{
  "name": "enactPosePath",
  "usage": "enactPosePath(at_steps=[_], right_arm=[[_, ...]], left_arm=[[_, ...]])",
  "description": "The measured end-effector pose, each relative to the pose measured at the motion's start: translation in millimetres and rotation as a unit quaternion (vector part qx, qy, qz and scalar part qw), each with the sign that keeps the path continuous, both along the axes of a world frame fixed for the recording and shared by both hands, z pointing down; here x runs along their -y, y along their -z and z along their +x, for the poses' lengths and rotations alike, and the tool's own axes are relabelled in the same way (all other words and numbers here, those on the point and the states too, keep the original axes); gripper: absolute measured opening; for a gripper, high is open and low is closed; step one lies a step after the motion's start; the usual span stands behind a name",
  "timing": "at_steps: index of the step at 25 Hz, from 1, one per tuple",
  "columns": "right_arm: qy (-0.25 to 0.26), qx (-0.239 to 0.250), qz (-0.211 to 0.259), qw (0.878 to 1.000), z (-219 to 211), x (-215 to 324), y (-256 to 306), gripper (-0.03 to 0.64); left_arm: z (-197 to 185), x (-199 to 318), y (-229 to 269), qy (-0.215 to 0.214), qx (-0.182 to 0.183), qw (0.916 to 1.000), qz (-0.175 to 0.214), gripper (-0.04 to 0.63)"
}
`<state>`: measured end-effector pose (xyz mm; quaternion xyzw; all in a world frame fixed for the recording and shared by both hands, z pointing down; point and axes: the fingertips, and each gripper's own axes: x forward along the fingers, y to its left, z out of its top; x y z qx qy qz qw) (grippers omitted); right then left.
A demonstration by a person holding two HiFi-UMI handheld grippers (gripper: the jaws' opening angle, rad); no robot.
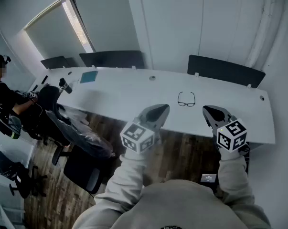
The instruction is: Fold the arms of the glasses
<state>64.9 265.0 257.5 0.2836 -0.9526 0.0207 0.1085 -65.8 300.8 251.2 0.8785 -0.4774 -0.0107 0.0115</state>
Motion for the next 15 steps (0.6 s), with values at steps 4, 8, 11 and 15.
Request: enactPosePath(at_steps=[4, 8, 11, 15], right_arm=[[-0.007, -0.004, -0.007, 1.000, -4, 3, -11, 0.018], [-0.003, 0.009, -0.024, 1.000, -8, 1, -21, 0.018], [-0.004, 0.008, -0.026, 1.000, -2, -1, -29, 0.018], [-0.006, 0.022, -0.026, 0.999, 16, 3, -31, 0.018]], left_arm=[[2, -2, 2, -0.003, 0.024, 0.9997, -0.003, -0.002], [8, -3, 1, -0.020, 0.016, 0.9997, -0.006, -0.002], [8, -5, -9, -0.017, 0.028, 0.9995, -0.007, -0.002], [9, -1, -13, -0.020, 0.008, 0.9997, -0.012, -0.002]])
